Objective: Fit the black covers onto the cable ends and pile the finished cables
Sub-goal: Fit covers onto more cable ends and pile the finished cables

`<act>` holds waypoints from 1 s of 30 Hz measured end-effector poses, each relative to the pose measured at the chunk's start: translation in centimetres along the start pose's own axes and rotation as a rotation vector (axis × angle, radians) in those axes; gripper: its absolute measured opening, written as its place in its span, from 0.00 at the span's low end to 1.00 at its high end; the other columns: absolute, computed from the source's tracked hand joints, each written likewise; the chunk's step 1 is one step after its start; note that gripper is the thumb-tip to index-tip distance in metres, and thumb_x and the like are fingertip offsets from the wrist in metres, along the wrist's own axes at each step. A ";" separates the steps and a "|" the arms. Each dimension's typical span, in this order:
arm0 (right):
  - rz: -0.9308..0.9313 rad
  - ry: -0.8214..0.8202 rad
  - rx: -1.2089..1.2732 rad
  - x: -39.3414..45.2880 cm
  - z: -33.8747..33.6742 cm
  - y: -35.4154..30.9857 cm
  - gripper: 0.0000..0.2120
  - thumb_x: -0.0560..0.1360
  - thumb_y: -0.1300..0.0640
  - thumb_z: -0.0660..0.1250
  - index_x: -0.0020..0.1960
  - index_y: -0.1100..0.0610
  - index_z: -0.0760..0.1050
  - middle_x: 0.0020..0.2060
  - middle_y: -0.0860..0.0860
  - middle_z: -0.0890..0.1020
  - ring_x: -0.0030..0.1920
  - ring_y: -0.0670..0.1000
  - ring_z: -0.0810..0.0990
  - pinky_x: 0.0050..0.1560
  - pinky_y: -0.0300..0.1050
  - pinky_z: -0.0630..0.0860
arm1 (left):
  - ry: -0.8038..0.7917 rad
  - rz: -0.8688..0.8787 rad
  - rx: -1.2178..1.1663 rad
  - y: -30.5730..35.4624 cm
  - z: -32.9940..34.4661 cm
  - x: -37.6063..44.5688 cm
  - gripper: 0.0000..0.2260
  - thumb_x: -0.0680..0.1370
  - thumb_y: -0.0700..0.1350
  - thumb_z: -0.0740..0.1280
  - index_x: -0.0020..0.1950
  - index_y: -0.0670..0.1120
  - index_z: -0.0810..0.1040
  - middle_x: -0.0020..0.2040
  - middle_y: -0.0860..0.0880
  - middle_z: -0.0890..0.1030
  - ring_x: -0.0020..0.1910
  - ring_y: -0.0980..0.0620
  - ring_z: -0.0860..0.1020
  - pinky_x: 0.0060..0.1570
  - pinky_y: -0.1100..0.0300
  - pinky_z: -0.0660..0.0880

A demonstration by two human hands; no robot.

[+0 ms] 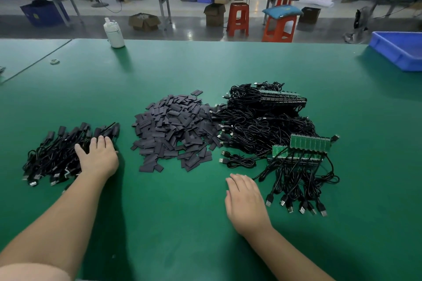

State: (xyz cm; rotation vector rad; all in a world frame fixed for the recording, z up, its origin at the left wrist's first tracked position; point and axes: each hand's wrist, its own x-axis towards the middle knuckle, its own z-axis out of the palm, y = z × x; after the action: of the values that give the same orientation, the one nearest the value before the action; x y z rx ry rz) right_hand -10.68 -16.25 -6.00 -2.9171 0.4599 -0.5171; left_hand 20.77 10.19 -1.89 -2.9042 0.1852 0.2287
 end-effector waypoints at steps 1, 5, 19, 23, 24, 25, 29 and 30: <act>-0.001 0.002 -0.003 0.0 0.0 0.0 0.16 0.77 0.58 0.67 0.63 0.59 0.79 0.62 0.53 0.81 0.64 0.54 0.78 0.72 0.53 0.70 | -0.001 -0.022 0.003 0.1 -0.2 0.1 0.25 0.85 0.49 0.47 0.81 0.44 0.48 0.81 0.46 0.47 0.80 0.45 0.45 0.73 0.33 0.42; -0.001 0.030 -0.012 0.0 0.1 0.0 0.16 0.74 0.60 0.71 0.61 0.59 0.80 0.60 0.53 0.82 0.63 0.54 0.80 0.71 0.52 0.71 | 0.244 -0.018 -0.023 2.7 -2.0 -1.0 0.25 0.79 0.53 0.62 0.75 0.47 0.66 0.78 0.42 0.60 0.78 0.42 0.54 0.73 0.34 0.45; 0.363 0.319 0.005 5.4 -12.0 11.0 0.17 0.81 0.58 0.62 0.69 0.56 0.73 0.62 0.53 0.78 0.64 0.56 0.71 0.67 0.55 0.66 | -0.025 0.728 -1.060 28.4 -9.0 -19.4 0.13 0.79 0.47 0.65 0.62 0.51 0.81 0.53 0.53 0.84 0.51 0.55 0.80 0.57 0.60 0.75; 0.397 -0.120 -0.081 7.9 -14.4 14.9 0.18 0.81 0.50 0.63 0.70 0.52 0.73 0.63 0.54 0.79 0.67 0.59 0.73 0.66 0.56 0.68 | -0.098 0.722 -0.998 32.1 -9.8 -21.4 0.22 0.79 0.53 0.66 0.71 0.47 0.73 0.65 0.48 0.79 0.63 0.48 0.76 0.67 0.51 0.70; 0.398 -0.195 -0.083 8.2 -14.5 15.1 0.18 0.81 0.49 0.64 0.69 0.50 0.74 0.63 0.54 0.79 0.66 0.58 0.74 0.65 0.56 0.69 | -0.115 0.700 -0.985 32.8 -9.8 -21.7 0.22 0.79 0.53 0.66 0.71 0.47 0.73 0.65 0.48 0.79 0.63 0.47 0.76 0.67 0.50 0.70; 0.399 -0.233 -0.049 8.4 -14.6 15.1 0.16 0.81 0.49 0.65 0.68 0.50 0.75 0.61 0.53 0.79 0.65 0.58 0.75 0.64 0.55 0.69 | -0.120 0.680 -0.974 33.3 -9.8 -21.8 0.21 0.79 0.53 0.67 0.70 0.48 0.74 0.63 0.49 0.80 0.62 0.47 0.76 0.66 0.50 0.70; 0.390 -0.202 0.196 8.8 -15.3 14.6 0.07 0.79 0.51 0.68 0.54 0.49 0.82 0.50 0.48 0.82 0.56 0.53 0.79 0.59 0.52 0.74 | -0.072 0.585 -1.070 33.9 -9.4 -22.1 0.06 0.77 0.52 0.69 0.51 0.52 0.81 0.42 0.55 0.82 0.45 0.51 0.79 0.50 0.56 0.74; 0.387 -0.204 0.214 8.8 -15.4 14.5 0.05 0.78 0.50 0.69 0.51 0.48 0.82 0.46 0.45 0.81 0.53 0.52 0.79 0.57 0.51 0.75 | -0.067 0.568 -1.097 33.9 -9.3 -22.1 0.04 0.77 0.52 0.70 0.46 0.52 0.80 0.37 0.56 0.79 0.40 0.53 0.77 0.44 0.57 0.72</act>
State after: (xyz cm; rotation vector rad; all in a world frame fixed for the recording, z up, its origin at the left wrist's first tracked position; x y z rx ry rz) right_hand -12.24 -34.13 8.33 -2.5497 0.8536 -0.1971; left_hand -4.38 -22.39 3.70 -3.7927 1.2195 0.7045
